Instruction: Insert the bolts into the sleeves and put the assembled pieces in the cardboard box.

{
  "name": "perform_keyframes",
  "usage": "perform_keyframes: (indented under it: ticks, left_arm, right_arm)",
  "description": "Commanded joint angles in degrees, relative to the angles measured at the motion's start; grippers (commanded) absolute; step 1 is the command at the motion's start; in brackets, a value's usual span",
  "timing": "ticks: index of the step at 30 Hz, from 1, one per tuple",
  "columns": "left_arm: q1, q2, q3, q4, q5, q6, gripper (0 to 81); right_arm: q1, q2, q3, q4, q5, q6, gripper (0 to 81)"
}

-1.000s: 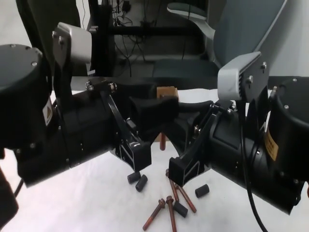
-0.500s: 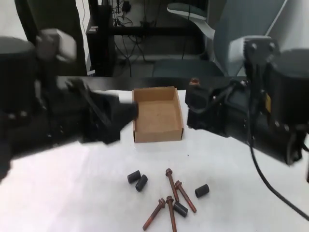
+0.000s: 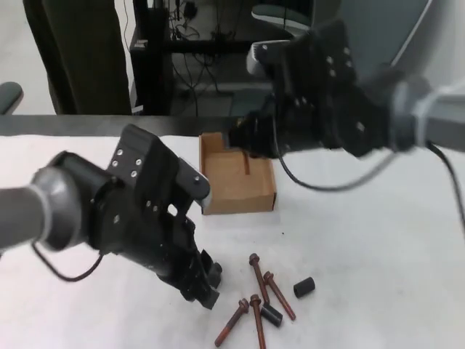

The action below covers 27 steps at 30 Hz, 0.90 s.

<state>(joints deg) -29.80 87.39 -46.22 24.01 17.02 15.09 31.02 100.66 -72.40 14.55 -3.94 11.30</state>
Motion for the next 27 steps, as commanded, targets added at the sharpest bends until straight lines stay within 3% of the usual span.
perform_keyframes:
  ticks: [1, 10, 21, 24, 25, 27]
  left_arm:
    - [0.0, 1.5, -2.6, -0.2, -2.1, 3.4, 46.8]
    - [0.0, 7.1, -6.7, 2.4, -8.8, 10.5, 46.5]
    - [0.0, 14.6, -9.5, 2.9, -11.5, 14.9, 46.5]
    - [0.0, 16.5, -11.1, 3.6, -11.4, 15.0, 46.5]
    - [0.0, 17.1, -12.0, 4.6, -11.4, 15.8, 46.5]
    - [-0.1, 18.0, -13.7, 7.9, -11.7, 16.7, 44.9]
  right_arm:
    - [-2.0, 4.5, -6.5, 2.4, -1.6, -1.5, 0.0]
    - [-5.3, 16.6, -19.1, 7.9, -1.5, -1.5, 0.0]
    - [-5.4, 19.9, -20.7, 7.9, -1.7, -1.3, 0.0]
    - [-5.4, 19.9, -20.9, 7.9, -5.8, -1.3, 0.3]
    - [-5.4, 19.9, -20.9, 7.9, -7.0, -1.3, 1.7]
    - [-5.4, 19.8, -20.9, 8.0, -8.7, -0.4, 14.1]
